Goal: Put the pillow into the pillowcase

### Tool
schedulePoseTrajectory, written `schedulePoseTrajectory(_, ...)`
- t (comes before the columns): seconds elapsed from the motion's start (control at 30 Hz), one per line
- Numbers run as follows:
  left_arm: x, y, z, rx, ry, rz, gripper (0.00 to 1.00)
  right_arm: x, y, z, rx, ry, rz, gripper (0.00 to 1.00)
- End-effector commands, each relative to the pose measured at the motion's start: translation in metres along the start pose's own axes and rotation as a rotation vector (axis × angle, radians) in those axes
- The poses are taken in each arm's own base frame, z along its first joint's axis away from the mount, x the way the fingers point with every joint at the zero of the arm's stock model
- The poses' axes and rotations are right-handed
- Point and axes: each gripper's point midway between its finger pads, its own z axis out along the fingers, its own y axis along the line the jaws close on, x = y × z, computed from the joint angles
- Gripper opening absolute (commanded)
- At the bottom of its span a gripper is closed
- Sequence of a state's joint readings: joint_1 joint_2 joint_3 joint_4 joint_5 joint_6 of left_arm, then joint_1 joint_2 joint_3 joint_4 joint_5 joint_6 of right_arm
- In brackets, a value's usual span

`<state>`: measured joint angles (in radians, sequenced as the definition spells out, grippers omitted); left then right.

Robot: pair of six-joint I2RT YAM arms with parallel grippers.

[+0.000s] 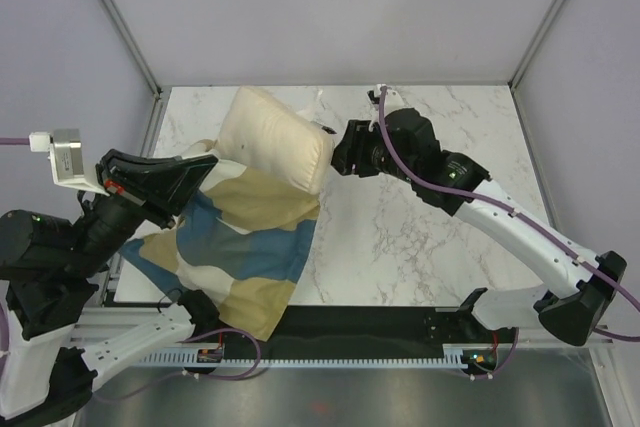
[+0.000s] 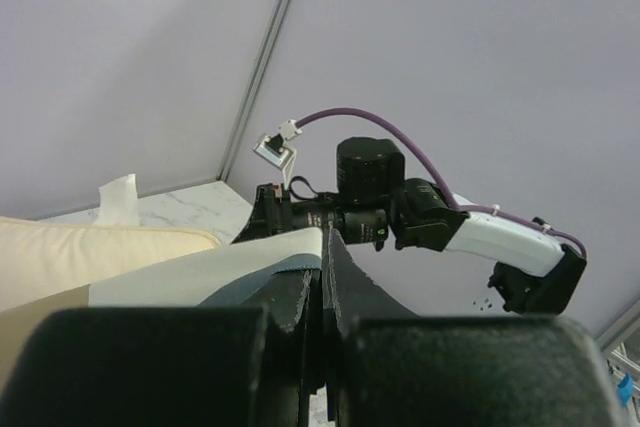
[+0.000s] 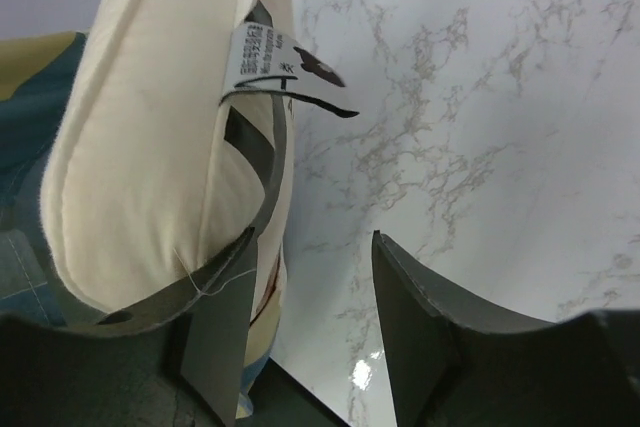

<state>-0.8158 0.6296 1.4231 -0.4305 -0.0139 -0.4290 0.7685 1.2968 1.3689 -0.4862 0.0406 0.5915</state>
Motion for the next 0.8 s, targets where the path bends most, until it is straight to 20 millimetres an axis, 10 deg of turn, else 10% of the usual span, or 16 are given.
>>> schedulePoseTrajectory(0.0,-0.046,-0.035,-0.018,0.137,-0.124,-0.011,0.02,0.005,0.037,0.002,-0.161,0.005,0.032,0.59)
schedulePoseTrajectory(0.3,-0.055,-0.063,-0.054,0.273,-0.128,-0.069,0.02,-0.005,0.030,0.012,-0.094,-0.029,0.052,0.61)
schedulePoseTrajectory(0.77,-0.039,-0.054,-0.078,0.252,-0.103,-0.091,0.02,0.018,0.120,0.010,-0.492,0.153,0.072,0.63)
